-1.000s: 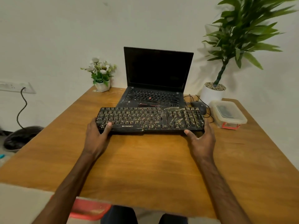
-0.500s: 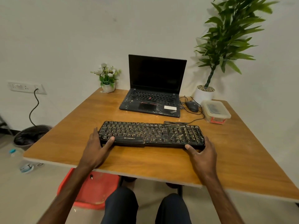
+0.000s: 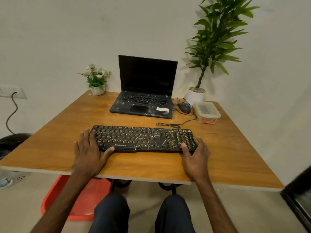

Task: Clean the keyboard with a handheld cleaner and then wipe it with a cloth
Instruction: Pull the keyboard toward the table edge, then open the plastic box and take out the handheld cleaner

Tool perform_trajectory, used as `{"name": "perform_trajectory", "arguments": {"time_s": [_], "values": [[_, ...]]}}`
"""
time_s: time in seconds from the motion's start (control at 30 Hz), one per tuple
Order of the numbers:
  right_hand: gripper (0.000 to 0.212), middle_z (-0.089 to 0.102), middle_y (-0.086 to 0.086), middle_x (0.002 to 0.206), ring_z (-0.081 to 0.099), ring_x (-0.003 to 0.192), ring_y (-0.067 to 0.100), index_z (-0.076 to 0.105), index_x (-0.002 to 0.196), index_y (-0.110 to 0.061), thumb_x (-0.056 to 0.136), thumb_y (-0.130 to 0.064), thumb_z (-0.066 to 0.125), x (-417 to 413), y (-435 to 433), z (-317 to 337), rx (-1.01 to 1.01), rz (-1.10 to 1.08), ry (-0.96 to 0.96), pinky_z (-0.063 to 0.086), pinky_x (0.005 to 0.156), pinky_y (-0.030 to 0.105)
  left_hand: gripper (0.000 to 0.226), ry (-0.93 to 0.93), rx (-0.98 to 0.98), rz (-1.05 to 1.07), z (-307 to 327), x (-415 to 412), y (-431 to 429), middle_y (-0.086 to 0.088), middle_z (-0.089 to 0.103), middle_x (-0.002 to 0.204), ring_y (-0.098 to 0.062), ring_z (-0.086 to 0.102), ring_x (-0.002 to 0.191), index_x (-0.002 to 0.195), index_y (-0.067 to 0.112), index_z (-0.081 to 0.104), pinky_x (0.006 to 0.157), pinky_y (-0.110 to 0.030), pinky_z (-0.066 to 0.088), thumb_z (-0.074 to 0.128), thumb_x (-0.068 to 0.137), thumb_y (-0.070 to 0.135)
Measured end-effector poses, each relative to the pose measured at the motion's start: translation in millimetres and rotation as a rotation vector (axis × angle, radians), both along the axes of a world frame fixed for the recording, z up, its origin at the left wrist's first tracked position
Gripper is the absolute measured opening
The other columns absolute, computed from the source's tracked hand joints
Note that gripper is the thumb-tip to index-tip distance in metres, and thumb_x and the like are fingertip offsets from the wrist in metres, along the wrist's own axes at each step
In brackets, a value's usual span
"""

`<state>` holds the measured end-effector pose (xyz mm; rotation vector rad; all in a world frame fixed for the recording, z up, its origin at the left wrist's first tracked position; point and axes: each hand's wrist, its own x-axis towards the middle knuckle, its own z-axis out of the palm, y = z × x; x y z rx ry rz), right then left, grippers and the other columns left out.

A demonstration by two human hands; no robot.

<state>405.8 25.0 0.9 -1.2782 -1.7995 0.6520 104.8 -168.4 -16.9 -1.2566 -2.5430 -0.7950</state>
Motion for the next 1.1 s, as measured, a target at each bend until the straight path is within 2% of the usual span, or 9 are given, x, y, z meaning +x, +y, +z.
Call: {"name": "perform_trajectory", "arguments": {"time_s": [0.2,0.37,0.5,0.57,0.6,0.67,0.73,0.93,1.1], "values": [[0.064,0.033,0.007,0.153,0.022,0.143,0.023,0.033,0.148,-0.014,0.097,-0.045,0.054,17.8,25.0,3.3,-0.057,-0.041,0.056,0.026,0.117,0.045,0.096,0.225,-0.059,-0.342,1.0,97.7,69.5,-0.015,0.005,0.167,-0.029,0.001,0.155,0.158,0.009,0.018,0.122,-0.059,0.009,0.027,0.091,0.076],[0.055,0.037,0.008,0.149,0.029,0.139,0.022,0.038,0.144,-0.012,0.098,-0.039,0.053,29.6,56.7,2.1,-0.027,-0.107,0.061,0.03,0.114,0.04,0.088,0.338,-0.202,-0.556,4.9,174.1,145.5,-0.011,0.0,0.169,-0.027,0.0,0.155,0.159,0.014,0.016,0.121,-0.059,0.018,0.026,0.094,0.072],[0.058,0.035,0.008,0.151,0.03,0.139,0.022,0.037,0.144,-0.012,0.096,-0.034,0.059,27.7,90.2,0.1,-0.041,-0.16,0.068,0.03,0.113,0.038,0.078,0.332,-0.246,-0.622,15.4,198.2,173.3,-0.003,-0.016,0.166,-0.021,-0.009,0.155,0.16,0.02,0.007,0.124,-0.049,-0.003,0.026,0.098,0.064],[0.062,0.03,0.007,0.154,0.027,0.141,0.022,0.034,0.146,-0.015,0.094,-0.037,0.062,25.3,110.8,-3.8,-0.045,-0.18,0.103,0.031,0.116,0.043,0.072,0.297,-0.254,-0.661,19.2,200.0,175.7,0.0,-0.008,0.168,-0.018,-0.004,0.155,0.159,0.023,0.014,0.122,-0.043,-0.008,0.03,0.1,0.06],[0.066,0.027,0.007,0.156,0.024,0.143,0.022,0.032,0.147,-0.017,0.093,-0.039,0.062,23.3,121.3,-5.4,-0.042,-0.185,0.118,0.032,0.116,0.047,0.068,0.301,-0.221,-0.677,19.4,199.3,176.2,0.0,0.006,0.168,-0.018,0.008,0.154,0.156,0.024,0.025,0.121,-0.042,-0.002,0.032,0.099,0.059],[0.072,0.017,0.003,0.16,0.016,0.147,0.023,0.025,0.15,-0.021,0.092,-0.042,0.062,17.6,140.8,-6.3,-0.019,-0.194,0.116,0.031,0.116,0.05,0.058,0.326,-0.136,-0.684,17.2,198.6,174.5,0.0,0.044,0.153,-0.017,0.046,0.138,0.14,0.025,0.05,0.113,-0.041,0.028,0.037,0.093,0.057],[0.074,0.01,0.0,0.163,0.007,0.15,0.022,0.018,0.153,-0.024,0.094,-0.041,0.06,11.5,157.6,-3.0,0.045,-0.2,0.039,0.023,0.119,0.051,0.053,0.346,-0.082,-0.693,12.9,197.0,175.0,0.004,0.061,0.134,-0.014,0.063,0.118,0.126,0.027,0.059,0.097,-0.036,0.048,0.04,0.088,0.058],[0.071,0.003,0.002,0.165,-0.002,0.152,0.023,0.004,0.157,-0.024,0.1,-0.044,0.043,-10.3,198.6,3.3,0.191,-0.054,-0.436,-0.003,0.114,0.063,0.05,0.385,-0.028,-0.647,8.6,195.7,175.7,0.006,0.06,0.133,-0.009,0.061,0.116,0.124,0.031,0.056,0.097,-0.033,0.041,0.04,0.087,0.06],[0.057,0.034,0.007,0.152,0.025,0.143,0.025,0.031,0.149,-0.022,0.098,-0.039,0.05,-10.9,188.3,5.5,0.29,-0.12,-0.621,0.004,0.114,0.067,0.049,0.346,0.008,-0.628,5.6,194.1,178.3,0.004,0.055,0.138,-0.01,0.054,0.122,0.127,0.031,0.055,0.098,-0.037,0.046,0.039,0.089,0.059]]}}
